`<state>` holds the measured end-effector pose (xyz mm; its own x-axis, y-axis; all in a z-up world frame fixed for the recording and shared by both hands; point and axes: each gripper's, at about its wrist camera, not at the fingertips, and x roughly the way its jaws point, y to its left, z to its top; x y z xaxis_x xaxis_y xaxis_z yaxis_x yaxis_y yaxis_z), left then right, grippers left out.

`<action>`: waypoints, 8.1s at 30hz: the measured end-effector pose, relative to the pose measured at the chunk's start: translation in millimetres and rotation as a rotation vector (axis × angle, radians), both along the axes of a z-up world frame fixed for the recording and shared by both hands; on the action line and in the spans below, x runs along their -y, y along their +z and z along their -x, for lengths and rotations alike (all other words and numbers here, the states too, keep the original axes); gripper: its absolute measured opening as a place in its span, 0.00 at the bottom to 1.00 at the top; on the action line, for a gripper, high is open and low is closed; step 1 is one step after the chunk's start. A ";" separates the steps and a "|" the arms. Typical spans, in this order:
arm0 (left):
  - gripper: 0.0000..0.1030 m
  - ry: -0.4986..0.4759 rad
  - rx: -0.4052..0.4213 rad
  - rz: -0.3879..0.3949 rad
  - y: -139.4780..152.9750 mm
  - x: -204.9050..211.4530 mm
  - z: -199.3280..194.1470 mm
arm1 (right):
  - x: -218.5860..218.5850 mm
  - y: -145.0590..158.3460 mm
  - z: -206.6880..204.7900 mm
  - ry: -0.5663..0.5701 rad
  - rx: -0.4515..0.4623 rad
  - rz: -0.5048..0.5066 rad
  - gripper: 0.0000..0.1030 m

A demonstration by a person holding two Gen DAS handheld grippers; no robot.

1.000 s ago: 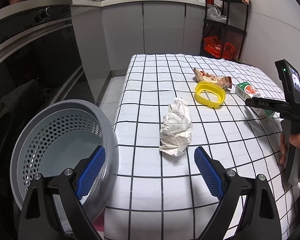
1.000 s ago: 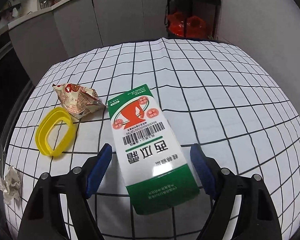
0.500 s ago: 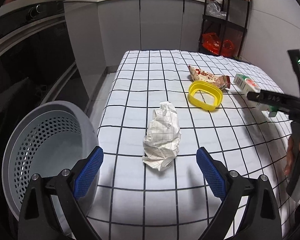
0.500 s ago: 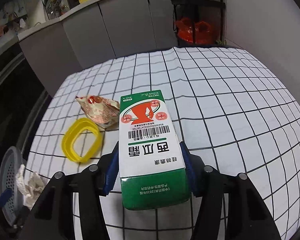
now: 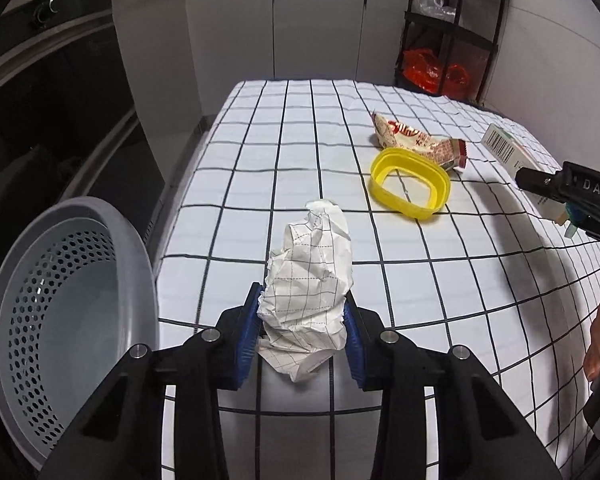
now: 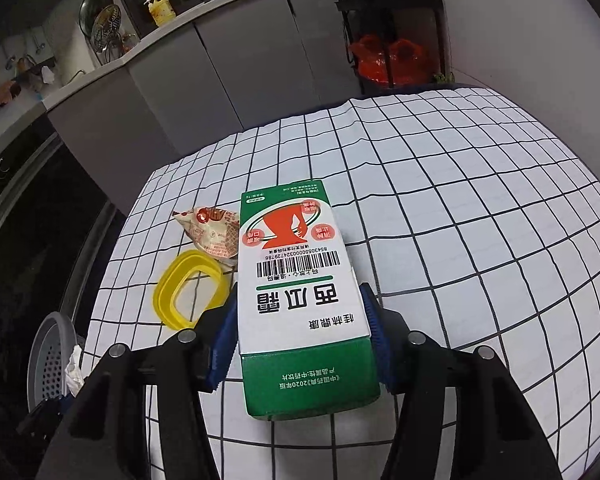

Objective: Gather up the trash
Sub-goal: 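Close the right tool on the green carton while the left tool grasps the crumpled paper, then carry the green carton and crumpled paper over the grey basket, then open the right tool to drop the carton while the left tool drops the paper, then withdraw both open tools from the basket toward the yellow ring and wrapper, then close the right tool on the snack wrapper while the left tool grasps the yellow ring, then carry the yellow ring and snack wrapper over the grey basket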

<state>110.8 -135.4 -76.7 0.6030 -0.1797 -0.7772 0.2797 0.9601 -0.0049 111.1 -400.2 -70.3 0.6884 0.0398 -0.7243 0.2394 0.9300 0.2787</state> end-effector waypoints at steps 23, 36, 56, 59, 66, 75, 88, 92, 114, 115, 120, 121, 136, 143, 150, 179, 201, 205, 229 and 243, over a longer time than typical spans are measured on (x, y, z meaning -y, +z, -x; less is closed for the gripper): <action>0.36 0.195 0.192 0.006 69.4 -145.1 37.9 | -184.5 44.3 31.6 0.296 0.123 -0.050 0.53; 0.36 0.378 0.134 -0.027 59.0 -244.1 31.7 | -302.7 24.8 21.1 0.525 0.062 -0.032 0.53; 0.40 0.398 0.061 -0.034 42.7 -259.3 24.6 | -333.5 -0.5 -0.2 0.579 -0.019 -0.031 0.53; 0.40 0.397 0.061 -0.036 42.2 -258.2 23.6 | -334.9 0.1 -0.6 0.587 -0.013 -0.036 0.53; 0.55 0.398 0.064 -0.029 42.5 -255.8 25.0 | -334.1 4.4 7.6 0.584 0.006 -0.029 0.56; 0.69 0.407 0.074 -0.026 44.9 -257.6 25.8 | -327.0 5.3 7.9 0.555 0.012 -0.045 0.62; 0.75 0.404 0.089 -0.018 47.6 -252.1 25.7 | -317.8 7.7 8.7 0.528 0.022 -0.034 0.67; 0.76 0.391 0.089 -0.016 47.2 -246.5 25.2 | -308.4 8.3 10.5 0.508 0.025 -0.030 0.68; 0.80 0.283 0.108 0.025 51.2 -183.1 20.8 | -225.7 9.3 22.1 0.376 0.042 0.012 0.69; 0.81 0.274 0.108 0.027 50.9 -178.3 20.6 | -220.5 8.5 22.0 0.368 0.040 0.017 0.69; 0.81 0.230 0.103 0.038 48.3 -155.8 20.4 | -196.5 4.6 17.3 0.328 0.028 0.032 0.69; 0.81 0.221 0.103 0.042 48.1 -151.3 20.2 | -189.6 3.9 17.1 0.317 0.026 0.040 0.69; 0.82 0.101 0.077 0.050 37.6 -87.2 16.8 | -90.9 -5.7 12.6 0.133 0.004 0.073 0.69; 0.82 0.082 0.047 0.054 29.2 -66.7 8.6 | -57.5 -8.9 5.6 0.071 -0.001 0.072 0.69; 0.82 0.060 0.022 0.038 24.4 -40.3 -9.9 | -38.4 -6.0 -21.9 0.064 0.011 0.034 0.69; 0.82 0.032 0.007 0.036 21.0 0.9 -30.8 | -30.3 -33.8 -100.0 0.128 -0.039 0.037 0.39; 0.88 -0.086 0.003 -0.017 -1.4 103.7 -53.8 | 56.0 -7.6 -48.9 -0.011 0.186 -0.139 0.31; 0.88 -0.095 -0.007 -0.025 -5.6 117.5 -57.9 | 64.0 -1.8 -42.0 -0.027 0.216 -0.149 0.31; 0.71 -0.050 -0.072 -0.030 -25.7 131.5 -90.8 | 68.8 4.6 -33.6 -0.021 0.248 -0.188 0.31; 0.70 0.002 0.065 0.015 48.3 62.4 -40.3 | 58.0 20.7 -20.8 -0.021 0.284 -0.162 0.31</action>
